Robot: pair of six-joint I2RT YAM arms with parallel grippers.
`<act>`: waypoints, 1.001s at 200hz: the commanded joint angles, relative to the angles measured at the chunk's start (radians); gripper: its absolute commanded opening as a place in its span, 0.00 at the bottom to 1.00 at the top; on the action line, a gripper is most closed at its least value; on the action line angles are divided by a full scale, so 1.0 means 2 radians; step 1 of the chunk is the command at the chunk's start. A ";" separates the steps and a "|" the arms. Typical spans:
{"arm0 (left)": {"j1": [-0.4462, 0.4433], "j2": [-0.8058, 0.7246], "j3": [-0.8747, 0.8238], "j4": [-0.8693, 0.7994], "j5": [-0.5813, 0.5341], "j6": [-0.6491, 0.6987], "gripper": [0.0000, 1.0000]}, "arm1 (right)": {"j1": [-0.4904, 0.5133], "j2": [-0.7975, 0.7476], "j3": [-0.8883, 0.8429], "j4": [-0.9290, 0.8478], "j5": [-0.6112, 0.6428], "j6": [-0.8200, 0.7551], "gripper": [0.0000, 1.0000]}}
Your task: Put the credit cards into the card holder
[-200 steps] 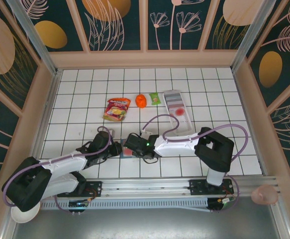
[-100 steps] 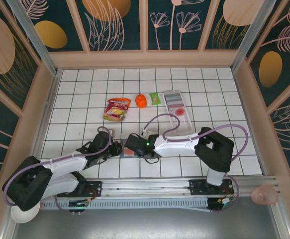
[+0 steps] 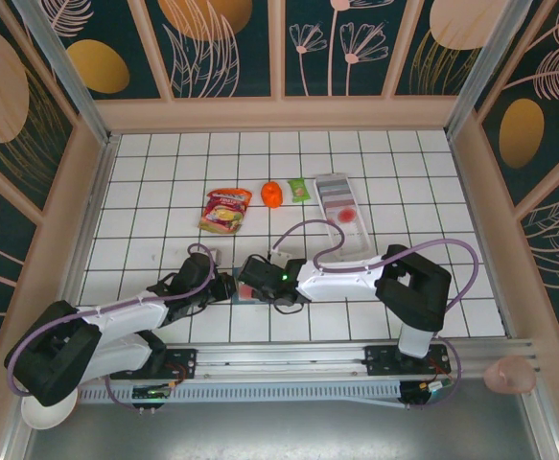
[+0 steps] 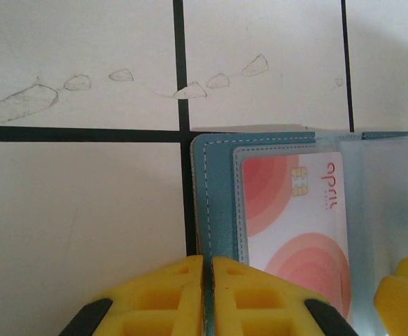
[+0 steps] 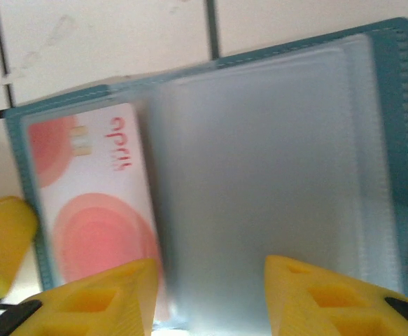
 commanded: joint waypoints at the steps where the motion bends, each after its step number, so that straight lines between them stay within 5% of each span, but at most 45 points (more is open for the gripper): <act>1: -0.003 0.001 -0.011 0.000 0.008 -0.003 0.12 | -0.005 0.000 -0.007 0.046 -0.014 -0.002 0.46; 47: -0.003 -0.008 -0.015 -0.003 0.005 -0.005 0.12 | -0.008 -0.001 -0.004 0.066 -0.017 -0.011 0.46; 112: -0.003 -0.012 -0.017 -0.005 0.004 -0.005 0.13 | 0.015 0.018 0.039 -0.093 0.060 -0.007 0.45; 200: -0.002 -0.006 -0.014 -0.005 0.004 -0.004 0.12 | 0.018 0.030 0.021 -0.060 0.036 -0.005 0.56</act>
